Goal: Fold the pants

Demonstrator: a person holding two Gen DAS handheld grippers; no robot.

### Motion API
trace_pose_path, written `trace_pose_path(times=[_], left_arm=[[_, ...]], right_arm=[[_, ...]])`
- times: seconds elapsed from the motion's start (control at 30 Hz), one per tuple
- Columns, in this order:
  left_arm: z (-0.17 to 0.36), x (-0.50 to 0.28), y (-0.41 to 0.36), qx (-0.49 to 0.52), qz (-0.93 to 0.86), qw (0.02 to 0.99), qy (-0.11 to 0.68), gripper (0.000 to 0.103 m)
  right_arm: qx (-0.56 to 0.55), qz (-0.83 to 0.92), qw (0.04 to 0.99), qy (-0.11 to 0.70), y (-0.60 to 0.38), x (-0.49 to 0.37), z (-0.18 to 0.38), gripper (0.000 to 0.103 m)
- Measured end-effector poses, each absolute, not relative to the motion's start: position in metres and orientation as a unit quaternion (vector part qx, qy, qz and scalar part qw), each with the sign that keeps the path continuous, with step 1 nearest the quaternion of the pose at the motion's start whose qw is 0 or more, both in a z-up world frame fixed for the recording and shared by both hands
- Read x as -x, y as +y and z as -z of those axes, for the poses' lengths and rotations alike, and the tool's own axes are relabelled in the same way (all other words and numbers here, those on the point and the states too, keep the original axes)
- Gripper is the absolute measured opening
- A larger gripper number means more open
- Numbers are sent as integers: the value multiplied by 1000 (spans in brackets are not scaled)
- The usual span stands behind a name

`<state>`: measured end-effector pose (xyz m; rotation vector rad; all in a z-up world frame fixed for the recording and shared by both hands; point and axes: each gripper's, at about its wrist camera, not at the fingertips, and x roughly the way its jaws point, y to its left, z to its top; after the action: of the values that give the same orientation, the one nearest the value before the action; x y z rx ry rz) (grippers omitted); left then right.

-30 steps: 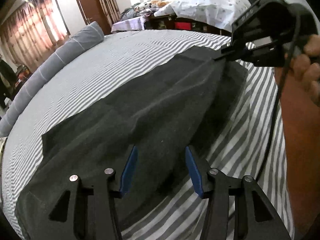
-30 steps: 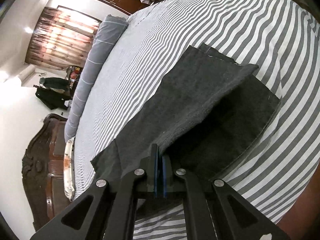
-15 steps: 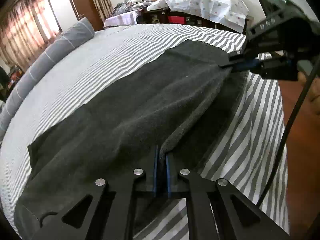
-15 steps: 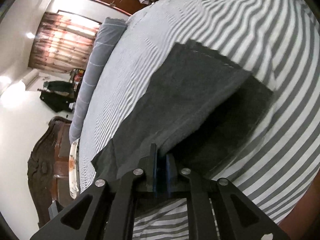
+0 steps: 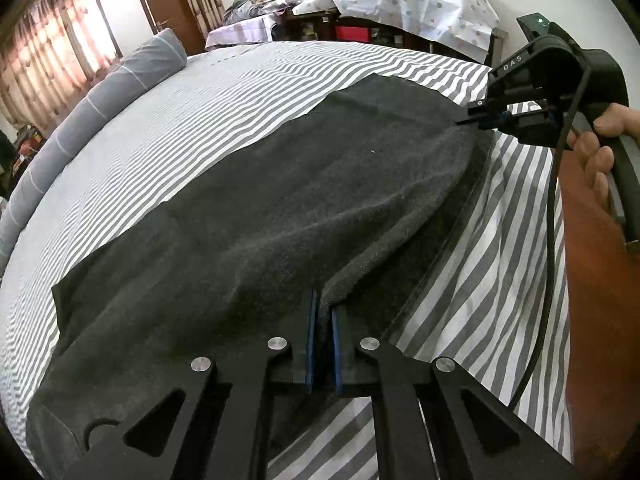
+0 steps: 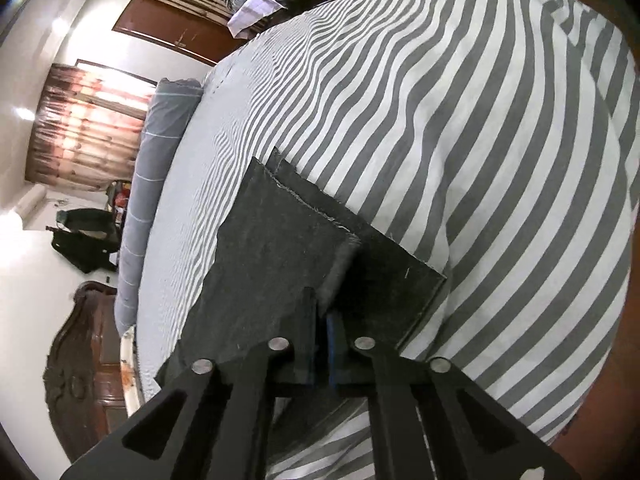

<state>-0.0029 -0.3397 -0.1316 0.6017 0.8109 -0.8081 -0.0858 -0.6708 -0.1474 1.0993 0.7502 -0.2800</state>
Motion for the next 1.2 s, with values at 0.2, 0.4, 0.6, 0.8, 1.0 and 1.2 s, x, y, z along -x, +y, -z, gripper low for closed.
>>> trace_pose_path(times=[0.2, 0.4, 0.6, 0.8, 1.0, 1.2], left_arm=[[113, 14, -339, -284, 400, 791, 366, 7], [124, 21, -338, -298, 412, 773, 379, 7], [145, 12, -341, -302, 409, 762, 400, 7], [150, 4, -346, -290, 411, 757, 418, 18], [105, -4, -307, -206, 442, 759, 432, 26], [58, -30, -218, -110, 405, 786, 453, 34]], right_arm=[[-456, 149, 810, 337, -662, 92, 117, 3], [-442, 171, 805, 357, -661, 98, 126, 3], [-434, 195, 792, 383, -666, 104, 150, 5], [-435, 203, 780, 401, -671, 102, 145, 38], [-411, 217, 799, 382, -662, 119, 101, 42], [-351, 139, 839, 392, -618, 94, 49, 42]])
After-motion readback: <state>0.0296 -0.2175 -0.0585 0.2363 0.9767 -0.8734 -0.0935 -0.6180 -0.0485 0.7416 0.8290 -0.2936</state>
